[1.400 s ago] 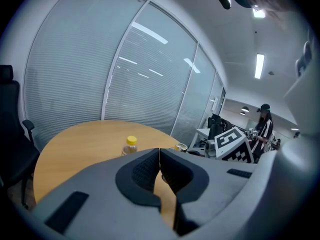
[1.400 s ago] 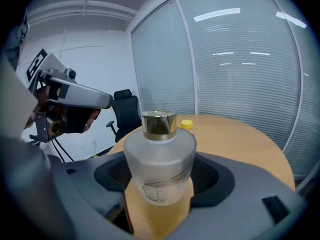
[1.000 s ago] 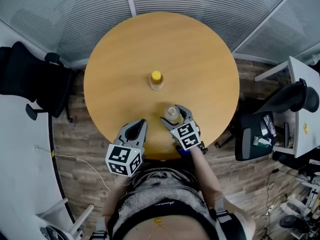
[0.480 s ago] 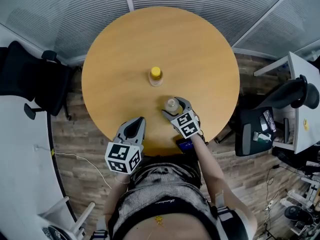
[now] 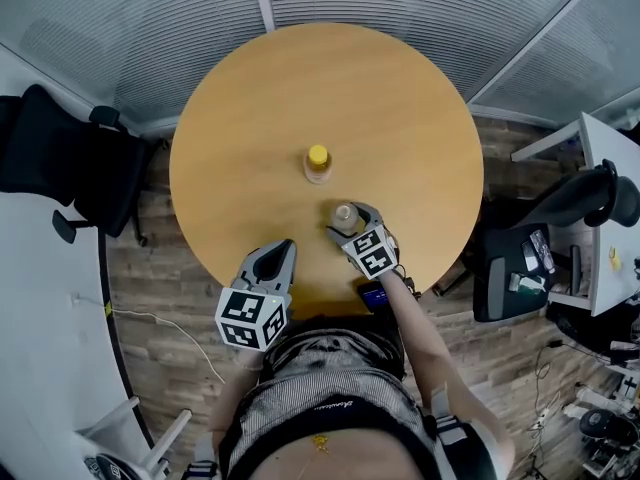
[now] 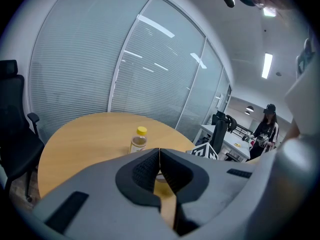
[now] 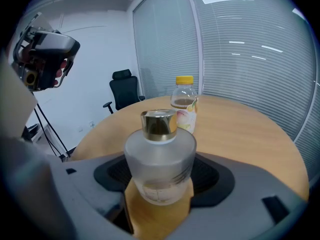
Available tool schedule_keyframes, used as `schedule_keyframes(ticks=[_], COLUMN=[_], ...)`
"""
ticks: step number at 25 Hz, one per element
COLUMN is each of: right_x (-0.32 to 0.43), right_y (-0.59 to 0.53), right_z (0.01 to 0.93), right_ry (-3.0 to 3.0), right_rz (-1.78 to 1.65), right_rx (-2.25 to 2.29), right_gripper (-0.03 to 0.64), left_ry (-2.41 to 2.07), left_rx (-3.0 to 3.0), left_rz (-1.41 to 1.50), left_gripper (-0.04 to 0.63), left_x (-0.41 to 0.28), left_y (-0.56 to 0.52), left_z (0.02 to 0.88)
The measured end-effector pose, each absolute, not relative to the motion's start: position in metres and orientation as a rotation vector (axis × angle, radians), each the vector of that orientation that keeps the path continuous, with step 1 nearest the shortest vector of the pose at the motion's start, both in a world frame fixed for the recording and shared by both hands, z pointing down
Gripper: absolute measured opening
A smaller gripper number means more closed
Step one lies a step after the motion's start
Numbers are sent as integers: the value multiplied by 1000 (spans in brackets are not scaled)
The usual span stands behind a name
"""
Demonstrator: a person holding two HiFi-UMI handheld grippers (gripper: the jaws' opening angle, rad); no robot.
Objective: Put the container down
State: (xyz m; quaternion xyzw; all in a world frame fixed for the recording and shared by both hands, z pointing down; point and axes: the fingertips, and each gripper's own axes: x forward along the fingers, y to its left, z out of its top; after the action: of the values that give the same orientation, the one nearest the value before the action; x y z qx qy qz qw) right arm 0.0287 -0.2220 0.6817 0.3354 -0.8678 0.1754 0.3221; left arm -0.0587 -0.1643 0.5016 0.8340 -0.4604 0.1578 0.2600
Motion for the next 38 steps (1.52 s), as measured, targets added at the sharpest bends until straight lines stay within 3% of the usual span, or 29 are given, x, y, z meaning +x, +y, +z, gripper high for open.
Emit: schedule_keyframes(ticks=[38], right_x=[36], right_y=[-241], right_z=[727], right_ry=[-2244], right_rz=[380], right_rx=[869], right_gripper=[350], left_ry=[-1219], left_rx=[2234], left_rz=[468], left_gripper=[20], left_x=[-57], left_y=[-165], left_z=[519])
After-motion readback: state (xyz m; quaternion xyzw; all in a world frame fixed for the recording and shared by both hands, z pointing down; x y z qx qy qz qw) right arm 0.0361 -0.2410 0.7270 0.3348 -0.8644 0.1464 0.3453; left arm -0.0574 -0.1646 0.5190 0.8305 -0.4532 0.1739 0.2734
